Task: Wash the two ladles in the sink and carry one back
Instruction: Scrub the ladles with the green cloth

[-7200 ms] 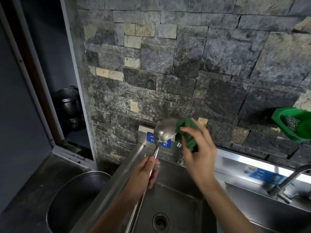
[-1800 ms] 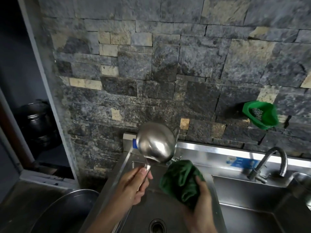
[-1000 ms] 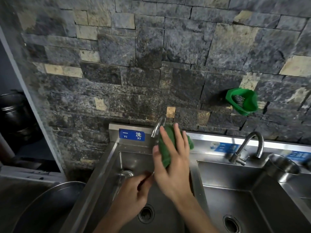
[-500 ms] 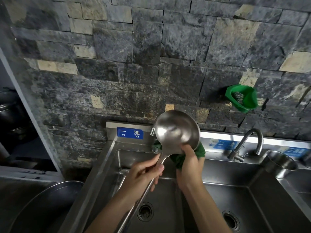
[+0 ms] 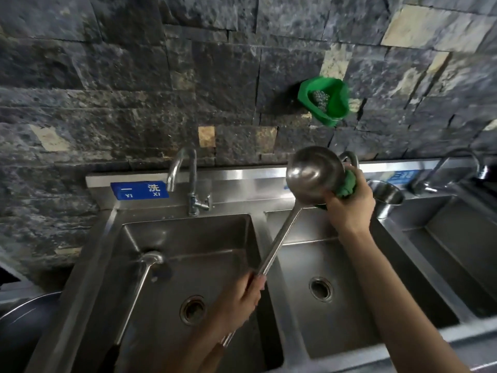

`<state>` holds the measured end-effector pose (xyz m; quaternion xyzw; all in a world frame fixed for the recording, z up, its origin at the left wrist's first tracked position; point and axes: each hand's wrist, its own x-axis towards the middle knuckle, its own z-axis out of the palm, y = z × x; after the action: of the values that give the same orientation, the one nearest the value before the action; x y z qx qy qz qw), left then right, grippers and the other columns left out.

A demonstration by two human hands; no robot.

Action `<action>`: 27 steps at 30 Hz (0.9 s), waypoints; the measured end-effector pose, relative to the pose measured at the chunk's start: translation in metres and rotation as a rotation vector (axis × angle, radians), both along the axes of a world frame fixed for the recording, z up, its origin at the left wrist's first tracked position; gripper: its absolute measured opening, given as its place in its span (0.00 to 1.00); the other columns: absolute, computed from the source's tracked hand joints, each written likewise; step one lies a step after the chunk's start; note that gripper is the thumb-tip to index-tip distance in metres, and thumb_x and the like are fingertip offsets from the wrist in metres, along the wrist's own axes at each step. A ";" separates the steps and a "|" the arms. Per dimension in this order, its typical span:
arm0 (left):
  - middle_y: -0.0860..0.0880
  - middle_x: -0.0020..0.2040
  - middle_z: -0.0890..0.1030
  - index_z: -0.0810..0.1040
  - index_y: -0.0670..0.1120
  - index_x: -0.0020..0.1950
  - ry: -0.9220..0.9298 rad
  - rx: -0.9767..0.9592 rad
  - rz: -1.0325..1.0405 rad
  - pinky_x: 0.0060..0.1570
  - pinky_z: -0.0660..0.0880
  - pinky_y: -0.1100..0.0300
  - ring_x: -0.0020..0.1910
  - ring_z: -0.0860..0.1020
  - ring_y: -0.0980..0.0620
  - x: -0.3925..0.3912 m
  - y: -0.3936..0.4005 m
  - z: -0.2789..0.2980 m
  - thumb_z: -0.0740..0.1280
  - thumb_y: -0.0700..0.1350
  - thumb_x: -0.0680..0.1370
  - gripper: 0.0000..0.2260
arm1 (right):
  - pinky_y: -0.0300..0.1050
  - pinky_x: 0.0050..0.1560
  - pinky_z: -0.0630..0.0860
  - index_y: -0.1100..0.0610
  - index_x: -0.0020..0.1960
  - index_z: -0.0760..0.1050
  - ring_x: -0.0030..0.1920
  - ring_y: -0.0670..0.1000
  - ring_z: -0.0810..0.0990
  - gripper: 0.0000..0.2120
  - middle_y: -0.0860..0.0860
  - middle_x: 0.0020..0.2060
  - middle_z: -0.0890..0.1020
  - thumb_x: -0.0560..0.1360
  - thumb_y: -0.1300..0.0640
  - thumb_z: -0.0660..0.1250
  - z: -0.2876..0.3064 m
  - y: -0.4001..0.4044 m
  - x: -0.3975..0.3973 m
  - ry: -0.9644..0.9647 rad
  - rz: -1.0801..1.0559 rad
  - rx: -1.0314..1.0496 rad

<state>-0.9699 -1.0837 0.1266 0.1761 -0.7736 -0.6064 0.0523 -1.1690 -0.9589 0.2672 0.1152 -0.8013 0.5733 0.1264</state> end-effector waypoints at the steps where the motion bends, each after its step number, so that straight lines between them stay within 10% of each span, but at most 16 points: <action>1: 0.54 0.28 0.71 0.72 0.51 0.41 -0.017 -0.036 0.015 0.30 0.67 0.64 0.25 0.69 0.60 -0.018 0.016 -0.005 0.58 0.53 0.83 0.13 | 0.34 0.49 0.72 0.51 0.62 0.77 0.46 0.47 0.78 0.20 0.48 0.46 0.80 0.72 0.62 0.73 -0.011 0.012 -0.025 -0.059 -0.019 0.115; 7: 0.40 0.33 0.78 0.71 0.50 0.39 -0.257 -0.044 0.114 0.28 0.70 0.58 0.28 0.78 0.43 -0.109 0.096 -0.059 0.55 0.58 0.82 0.17 | 0.46 0.55 0.74 0.55 0.62 0.79 0.58 0.60 0.81 0.21 0.58 0.54 0.84 0.71 0.54 0.77 -0.131 0.049 -0.118 -0.568 -0.002 0.300; 14: 0.50 0.31 0.73 0.72 0.45 0.45 -0.534 0.074 0.166 0.21 0.70 0.63 0.21 0.72 0.57 -0.229 0.144 -0.129 0.50 0.55 0.84 0.19 | 0.55 0.57 0.80 0.54 0.50 0.80 0.53 0.61 0.83 0.09 0.56 0.46 0.85 0.73 0.51 0.74 -0.267 0.057 -0.158 -0.879 0.109 0.417; 18: 0.50 0.31 0.74 0.71 0.46 0.47 -0.639 0.090 0.232 0.23 0.73 0.62 0.23 0.72 0.57 -0.275 0.149 -0.174 0.50 0.51 0.85 0.16 | 0.51 0.58 0.79 0.50 0.61 0.80 0.56 0.59 0.82 0.16 0.54 0.52 0.84 0.74 0.55 0.72 -0.303 0.054 -0.177 -0.900 0.302 0.598; 23: 0.40 0.52 0.80 0.76 0.39 0.59 -0.758 -0.054 0.246 0.52 0.80 0.51 0.50 0.82 0.42 -0.294 0.141 -0.234 0.51 0.49 0.85 0.19 | 0.55 0.59 0.80 0.46 0.65 0.77 0.57 0.59 0.81 0.23 0.55 0.54 0.82 0.74 0.63 0.66 -0.326 0.068 -0.211 -0.884 0.296 0.652; 27: 0.38 0.55 0.81 0.78 0.39 0.58 -0.829 -0.032 0.379 0.54 0.79 0.48 0.53 0.82 0.41 -0.292 0.142 -0.278 0.50 0.54 0.84 0.23 | 0.46 0.52 0.78 0.46 0.66 0.77 0.52 0.57 0.80 0.23 0.54 0.52 0.81 0.74 0.62 0.67 -0.340 0.081 -0.234 -0.896 0.289 0.652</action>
<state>-1.2617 -0.9417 -0.1514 0.5416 -0.6927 -0.4523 -0.1493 -1.4033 -0.8783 -0.0723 0.0021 -0.8882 0.3008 -0.3473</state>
